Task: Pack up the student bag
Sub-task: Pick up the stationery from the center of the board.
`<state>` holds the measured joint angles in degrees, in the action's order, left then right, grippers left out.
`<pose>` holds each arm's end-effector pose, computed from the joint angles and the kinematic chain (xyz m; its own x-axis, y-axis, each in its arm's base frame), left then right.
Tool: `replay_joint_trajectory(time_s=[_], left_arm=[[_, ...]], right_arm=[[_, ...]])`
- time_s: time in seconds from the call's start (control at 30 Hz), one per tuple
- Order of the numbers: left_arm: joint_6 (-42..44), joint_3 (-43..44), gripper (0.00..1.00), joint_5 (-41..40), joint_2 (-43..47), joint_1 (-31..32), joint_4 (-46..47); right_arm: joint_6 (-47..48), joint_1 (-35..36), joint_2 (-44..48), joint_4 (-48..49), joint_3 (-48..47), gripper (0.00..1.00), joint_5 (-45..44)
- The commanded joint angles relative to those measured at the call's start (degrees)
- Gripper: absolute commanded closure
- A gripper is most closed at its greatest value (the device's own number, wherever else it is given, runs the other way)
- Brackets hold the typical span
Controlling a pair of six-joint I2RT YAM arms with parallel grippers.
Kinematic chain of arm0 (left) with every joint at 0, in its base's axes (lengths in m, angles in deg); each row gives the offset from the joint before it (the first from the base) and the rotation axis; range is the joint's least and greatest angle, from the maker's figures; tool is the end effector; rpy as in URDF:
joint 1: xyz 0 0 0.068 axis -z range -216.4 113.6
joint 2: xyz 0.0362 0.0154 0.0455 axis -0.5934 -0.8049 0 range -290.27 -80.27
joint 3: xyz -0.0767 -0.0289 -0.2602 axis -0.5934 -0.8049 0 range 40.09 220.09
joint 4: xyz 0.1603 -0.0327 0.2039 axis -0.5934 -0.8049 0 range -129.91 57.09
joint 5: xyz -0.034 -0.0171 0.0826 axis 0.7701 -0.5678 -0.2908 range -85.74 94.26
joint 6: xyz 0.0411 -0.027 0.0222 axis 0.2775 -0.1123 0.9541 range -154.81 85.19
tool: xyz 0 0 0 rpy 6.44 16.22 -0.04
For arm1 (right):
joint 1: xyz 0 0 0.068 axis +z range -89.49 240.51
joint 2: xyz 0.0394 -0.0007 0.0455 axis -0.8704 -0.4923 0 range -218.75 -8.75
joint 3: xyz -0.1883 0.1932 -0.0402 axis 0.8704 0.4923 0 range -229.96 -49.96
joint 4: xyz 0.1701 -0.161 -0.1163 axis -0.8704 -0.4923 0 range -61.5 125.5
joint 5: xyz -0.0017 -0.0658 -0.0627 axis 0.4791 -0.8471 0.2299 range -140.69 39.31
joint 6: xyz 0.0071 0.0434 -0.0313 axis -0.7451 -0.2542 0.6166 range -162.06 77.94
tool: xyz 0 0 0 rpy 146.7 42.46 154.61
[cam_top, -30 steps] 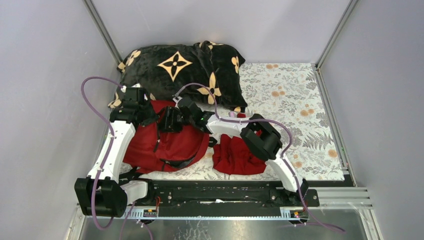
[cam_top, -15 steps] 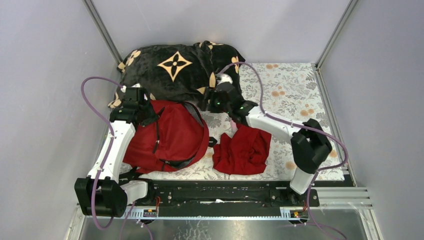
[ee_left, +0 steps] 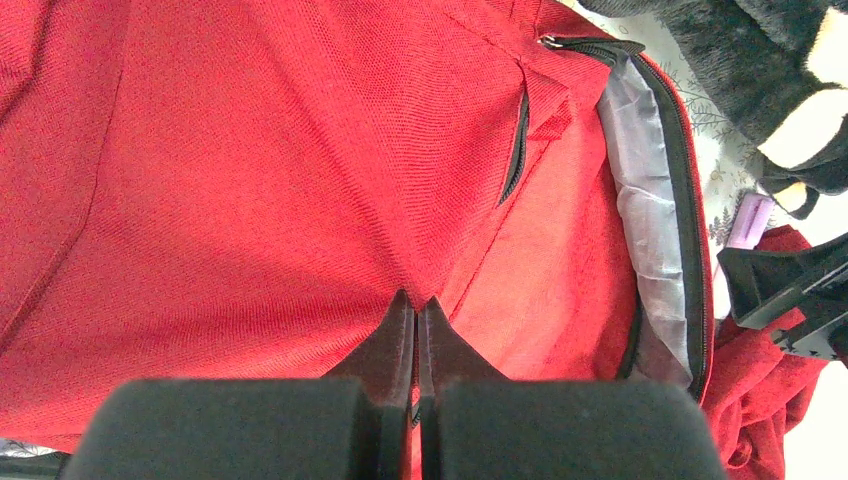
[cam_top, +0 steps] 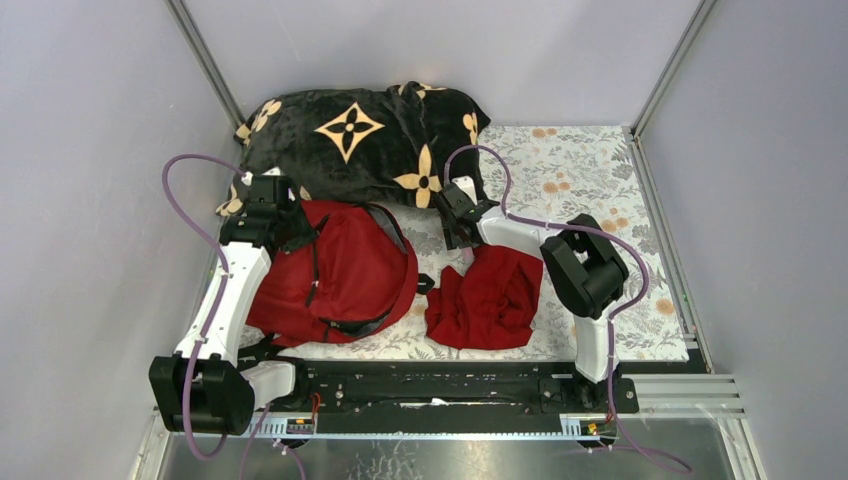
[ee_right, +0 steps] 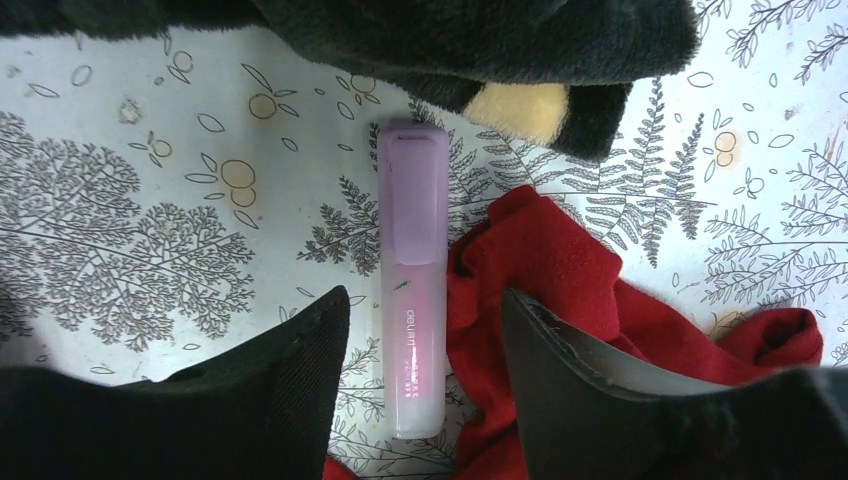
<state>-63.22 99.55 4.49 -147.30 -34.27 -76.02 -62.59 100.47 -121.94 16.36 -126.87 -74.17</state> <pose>0.2370 -0.0090 0.2989 -0.6988 -0.4502 -0.5559 -0.3329 0.8925 -0.3043 0.3290 0.2573 0.1717 -0.7368 -0.1977 -0.6466 -0.1679 0.9798 -0.1083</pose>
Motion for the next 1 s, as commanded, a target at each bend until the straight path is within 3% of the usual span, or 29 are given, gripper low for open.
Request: replay_joint_trajectory(time_s=[0.0,0.67,0.97], left_arm=[[-0.29,-0.23,1.00,0.77,1.46,-0.20,4.42],[-0.85,-1.01,1.00,2.00,0.50,-0.20,5.39],[-1.07,-1.25,1.00,2.66,0.05,-0.19,5.86]], right_arm=[[2.36,0.38,-0.65,-0.71,-2.96,0.38,-2.21],[4.36,0.38,-4.24,2.38,-5.61,0.42,4.08],[6.00,0.64,-1.96,5.34,-2.83,0.41,10.98]])
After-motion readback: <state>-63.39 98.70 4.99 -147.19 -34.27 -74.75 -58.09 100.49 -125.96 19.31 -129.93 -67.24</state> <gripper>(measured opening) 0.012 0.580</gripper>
